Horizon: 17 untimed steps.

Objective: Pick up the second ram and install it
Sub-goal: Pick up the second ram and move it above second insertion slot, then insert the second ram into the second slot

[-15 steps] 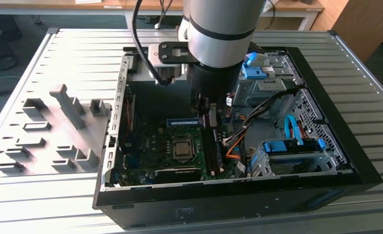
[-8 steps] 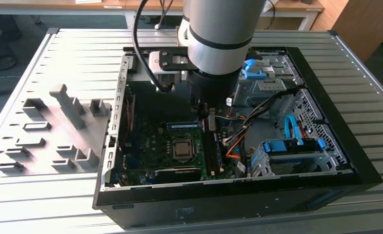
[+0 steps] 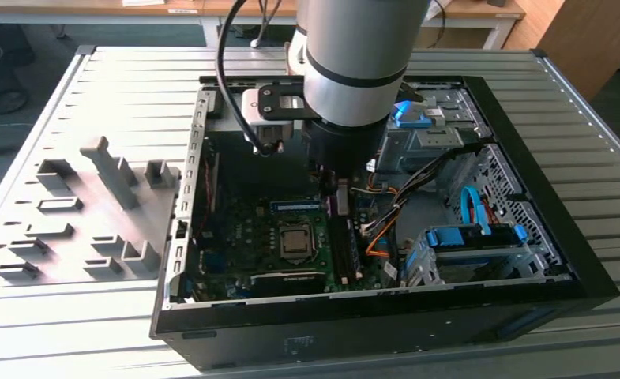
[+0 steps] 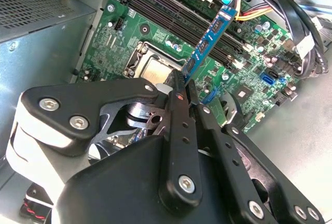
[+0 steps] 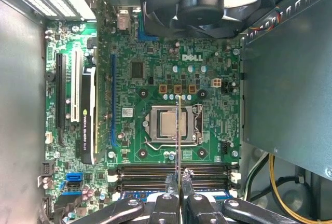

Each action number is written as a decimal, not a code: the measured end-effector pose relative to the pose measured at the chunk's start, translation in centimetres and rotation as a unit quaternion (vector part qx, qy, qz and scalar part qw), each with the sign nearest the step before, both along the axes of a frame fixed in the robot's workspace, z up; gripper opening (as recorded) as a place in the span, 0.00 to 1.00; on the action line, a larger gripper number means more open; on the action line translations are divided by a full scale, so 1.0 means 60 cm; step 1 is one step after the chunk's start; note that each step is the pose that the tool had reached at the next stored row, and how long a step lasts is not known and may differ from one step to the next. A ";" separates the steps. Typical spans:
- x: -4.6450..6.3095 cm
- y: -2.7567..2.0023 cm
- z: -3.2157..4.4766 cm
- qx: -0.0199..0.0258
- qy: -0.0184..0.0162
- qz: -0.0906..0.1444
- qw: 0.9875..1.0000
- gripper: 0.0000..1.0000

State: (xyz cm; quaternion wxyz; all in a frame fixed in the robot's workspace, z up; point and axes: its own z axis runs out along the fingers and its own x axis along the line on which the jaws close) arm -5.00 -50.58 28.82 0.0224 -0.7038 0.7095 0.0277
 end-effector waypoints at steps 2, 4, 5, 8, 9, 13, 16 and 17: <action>0.000 0.0000 0.000 0.000 0.000 0.000 1.000 0.14; 0.000 0.0000 0.000 0.000 0.000 0.000 1.000 0.14; 0.000 0.0000 0.000 0.000 0.000 0.000 1.000 0.14; 0.000 0.0000 0.000 0.000 0.000 0.000 1.000 0.14; 0.000 0.0000 0.000 0.000 0.000 0.000 1.000 0.14; 0.000 0.0000 -0.001 0.000 0.000 -0.003 1.000 0.14; 0.000 0.0000 -0.001 0.000 0.000 -0.023 1.000 0.14; 0.000 0.0000 -0.001 0.000 0.000 -0.032 1.000 0.14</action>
